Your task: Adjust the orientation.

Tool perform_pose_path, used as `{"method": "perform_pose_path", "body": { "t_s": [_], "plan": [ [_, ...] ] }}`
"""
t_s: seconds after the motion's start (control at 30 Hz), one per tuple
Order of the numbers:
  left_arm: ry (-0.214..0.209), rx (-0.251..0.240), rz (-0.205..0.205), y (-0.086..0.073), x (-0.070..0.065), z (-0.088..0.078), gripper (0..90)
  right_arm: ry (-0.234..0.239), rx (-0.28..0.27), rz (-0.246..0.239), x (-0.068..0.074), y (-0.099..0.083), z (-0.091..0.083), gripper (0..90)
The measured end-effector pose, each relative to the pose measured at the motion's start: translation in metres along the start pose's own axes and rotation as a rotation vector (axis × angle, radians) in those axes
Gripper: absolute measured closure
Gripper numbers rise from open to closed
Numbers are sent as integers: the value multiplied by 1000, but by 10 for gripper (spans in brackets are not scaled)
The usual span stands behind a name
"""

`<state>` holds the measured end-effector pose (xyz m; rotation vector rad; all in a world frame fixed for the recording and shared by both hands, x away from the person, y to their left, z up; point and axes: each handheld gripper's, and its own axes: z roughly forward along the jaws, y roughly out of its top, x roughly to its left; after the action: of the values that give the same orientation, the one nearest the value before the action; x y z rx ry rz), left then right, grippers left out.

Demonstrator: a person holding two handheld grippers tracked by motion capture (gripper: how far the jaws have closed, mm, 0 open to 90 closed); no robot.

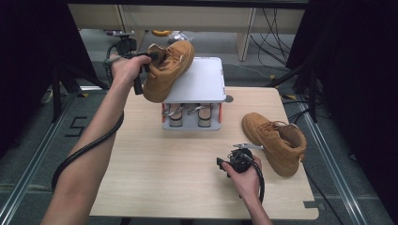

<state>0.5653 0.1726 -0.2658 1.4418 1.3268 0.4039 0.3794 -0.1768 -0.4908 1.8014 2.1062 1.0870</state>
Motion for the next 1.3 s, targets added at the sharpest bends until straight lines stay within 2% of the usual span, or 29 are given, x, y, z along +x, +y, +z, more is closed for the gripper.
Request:
{"method": "perform_pose_path", "body": {
  "t_s": [0.23, 0.3, 0.33, 0.57, 0.6, 0.63, 0.7, 0.73, 0.8, 0.83, 0.9, 0.97, 1.0, 1.07, 1.1, 1.13, 1.2, 1.3],
  "plan": [
    [6, 6, -1, 2, -1, 7, 784, -6, -1, -27, -3, 0, 0, 391],
    [6, 11, 6, 2, -1, 8, 778, 0, -2, -20, -2, 0, 1, 391],
    [10, 17, 10, 4, -1, 11, 760, -24, 8, -4, 0, 0, 2, 391],
    [11, 32, 24, 7, 0, 15, 718, -7, -1, -11, -3, 0, 1, 391],
    [8, 29, 22, 6, 1, 15, 718, -13, 2, 4, -2, 0, 2, 391],
    [6, 25, 18, 6, 3, 15, 708, 0, 2, -2, -2, 0, 2, 391],
    [4, 12, 14, 6, 7, 14, 678, -11, 16, 8, 0, 0, 2, 391],
    [26, -8, 51, 5, 10, 12, 644, -15, 12, -4, 0, 0, 3, 391],
    [28, -13, 53, 5, 15, 10, 577, -13, 13, -10, 0, 0, 3, 391],
    [28, -13, 53, 5, 15, 10, 540, -13, 13, -10, 0, 0, 3, 391],
    [5, -21, 30, 3, 18, 9, 525, -15, 15, -9, 1, 0, 4, 390],
    [2, -26, 33, 2, 17, 8, 503, -14, 18, -17, 2, -1, 4, 390],
    [-4, -29, 37, 2, 15, 8, 478, 5, 15, -28, 2, -2, 4, 390],
    [-8, -29, 37, 2, 15, 7, 458, -8, 10, -34, 2, -1, 5, 390],
    [-8, -32, 39, 2, 14, 7, 446, 5, 5, -25, 2, -2, 5, 390],
    [-5, -31, 45, 2, 14, 6, 440, -7, 5, -42, 1, -2, 5, 389],
    [-8, -40, 42, 2, 15, 3, 438, 3, 11, -11, 2, -2, 2, 389],
    [-13, -63, 48, 7, 13, -3, 438, -3, 9, -19, 1, -2, 3, 389]
  ]
}}
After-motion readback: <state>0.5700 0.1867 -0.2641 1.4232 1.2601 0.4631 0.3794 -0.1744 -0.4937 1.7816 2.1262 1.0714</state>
